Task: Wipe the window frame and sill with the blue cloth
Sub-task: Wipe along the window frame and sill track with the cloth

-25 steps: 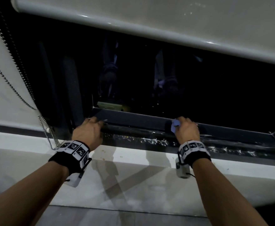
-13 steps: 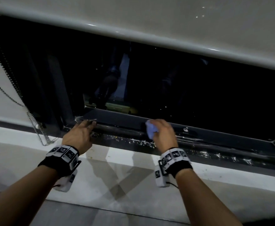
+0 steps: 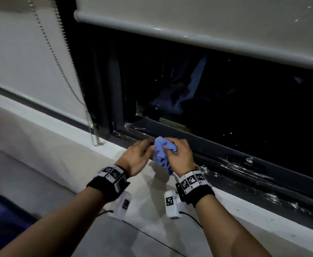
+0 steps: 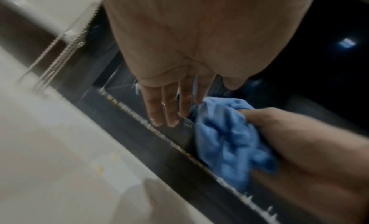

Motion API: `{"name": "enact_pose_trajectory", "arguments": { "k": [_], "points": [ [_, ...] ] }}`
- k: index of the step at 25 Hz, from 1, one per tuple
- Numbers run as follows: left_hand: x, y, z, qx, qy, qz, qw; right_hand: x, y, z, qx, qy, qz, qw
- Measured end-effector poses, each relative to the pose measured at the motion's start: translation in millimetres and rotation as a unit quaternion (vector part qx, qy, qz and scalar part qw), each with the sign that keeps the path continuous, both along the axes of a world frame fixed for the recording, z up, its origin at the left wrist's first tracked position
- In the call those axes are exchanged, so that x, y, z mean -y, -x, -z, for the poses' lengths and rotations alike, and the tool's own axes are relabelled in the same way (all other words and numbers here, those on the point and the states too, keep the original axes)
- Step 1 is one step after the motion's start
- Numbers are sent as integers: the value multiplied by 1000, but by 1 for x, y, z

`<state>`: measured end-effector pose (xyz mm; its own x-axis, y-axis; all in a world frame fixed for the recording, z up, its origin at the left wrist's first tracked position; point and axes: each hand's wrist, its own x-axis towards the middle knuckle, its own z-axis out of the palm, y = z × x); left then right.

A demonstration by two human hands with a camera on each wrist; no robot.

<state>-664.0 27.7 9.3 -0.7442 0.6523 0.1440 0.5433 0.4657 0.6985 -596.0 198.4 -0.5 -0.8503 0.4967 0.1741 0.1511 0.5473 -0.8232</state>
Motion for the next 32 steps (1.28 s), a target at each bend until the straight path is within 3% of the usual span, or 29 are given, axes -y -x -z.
{"name": "enact_pose_trajectory", "arguments": {
  "k": [4,7,9,11,14,19,24,29,32],
  "points": [
    [6,-13,4,170,-114,-36,978,47,11,-1,-6,137,-18,990],
    [26,-1,21,203,-197,-102,954,81,11,-1,13,254,-142,957],
    [43,13,24,199,-181,-154,951,90,15,2,37,279,-219,934],
    [61,31,29,154,-109,-190,964,91,28,5,68,189,-225,953],
    [82,66,32,31,-22,-214,976,74,51,0,63,-58,-104,991],
    [95,115,21,-63,102,-205,971,30,70,-3,65,-238,16,969],
    [75,135,34,-157,156,-120,968,8,58,13,121,-265,66,954],
    [56,139,56,-120,176,-121,970,13,55,12,156,-267,78,948],
    [66,137,61,-107,126,-59,984,13,53,9,163,-265,66,948]
  ]
}}
